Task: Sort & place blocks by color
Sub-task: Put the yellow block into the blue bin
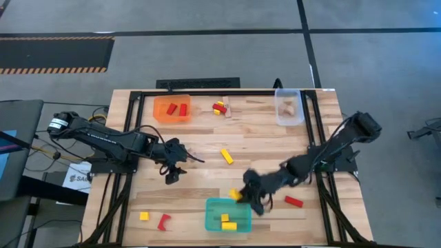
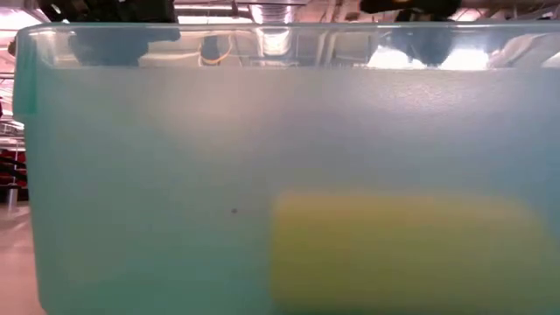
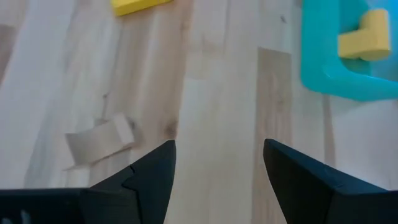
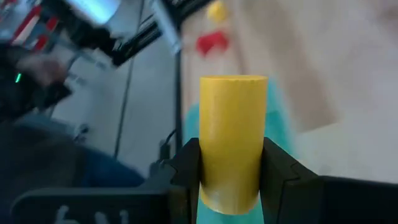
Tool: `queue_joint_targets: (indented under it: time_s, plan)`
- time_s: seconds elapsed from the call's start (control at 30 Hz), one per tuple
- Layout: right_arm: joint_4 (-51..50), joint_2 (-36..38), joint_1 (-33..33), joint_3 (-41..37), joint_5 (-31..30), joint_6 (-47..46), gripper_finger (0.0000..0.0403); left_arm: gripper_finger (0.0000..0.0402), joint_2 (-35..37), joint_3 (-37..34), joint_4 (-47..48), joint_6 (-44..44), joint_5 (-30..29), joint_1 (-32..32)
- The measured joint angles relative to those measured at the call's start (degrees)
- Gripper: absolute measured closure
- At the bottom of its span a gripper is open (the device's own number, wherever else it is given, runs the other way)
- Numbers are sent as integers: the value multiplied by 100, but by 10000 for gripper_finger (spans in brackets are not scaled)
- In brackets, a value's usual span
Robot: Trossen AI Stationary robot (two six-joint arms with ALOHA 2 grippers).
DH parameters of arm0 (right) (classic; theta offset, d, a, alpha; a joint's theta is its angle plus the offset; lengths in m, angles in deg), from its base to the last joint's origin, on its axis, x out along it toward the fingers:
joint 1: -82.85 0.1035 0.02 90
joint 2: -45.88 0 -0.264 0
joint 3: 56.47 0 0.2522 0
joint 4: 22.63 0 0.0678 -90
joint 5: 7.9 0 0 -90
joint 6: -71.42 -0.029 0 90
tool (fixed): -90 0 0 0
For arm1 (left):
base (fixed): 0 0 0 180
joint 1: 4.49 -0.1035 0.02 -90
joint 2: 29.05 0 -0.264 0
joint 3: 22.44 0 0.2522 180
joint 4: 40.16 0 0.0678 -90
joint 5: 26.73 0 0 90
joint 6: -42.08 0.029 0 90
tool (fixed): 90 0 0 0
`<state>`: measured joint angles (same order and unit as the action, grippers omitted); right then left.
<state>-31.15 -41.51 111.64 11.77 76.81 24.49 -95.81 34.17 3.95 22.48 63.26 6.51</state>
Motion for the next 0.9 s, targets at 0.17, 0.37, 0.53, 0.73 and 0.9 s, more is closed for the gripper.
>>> queue_joint_targets:
  time_s: [0.17, 0.37, 0.53, 0.73, 0.9]
  plan:
    - [168, -651, 312, 247, -237, -615, 294, 173, 2, 0, 11, 238, 287, 0]
    - [-346, -1421, 432, 988, 36, -946, 294, 173, 2, 0, 23, 486, 433, 9]
    - [-560, -1516, 416, 1243, 117, -1137, 294, 173, 2, 0, 10, 614, 474, 15]
    - [-1885, -1256, 367, 1239, 166, -2139, 171, 173, 2, 0, 8, 715, 479, 20]
    - [-2272, -1127, 311, 1237, 572, -2233, 82, 173, 2, 0, 12, 710, 479, 47]
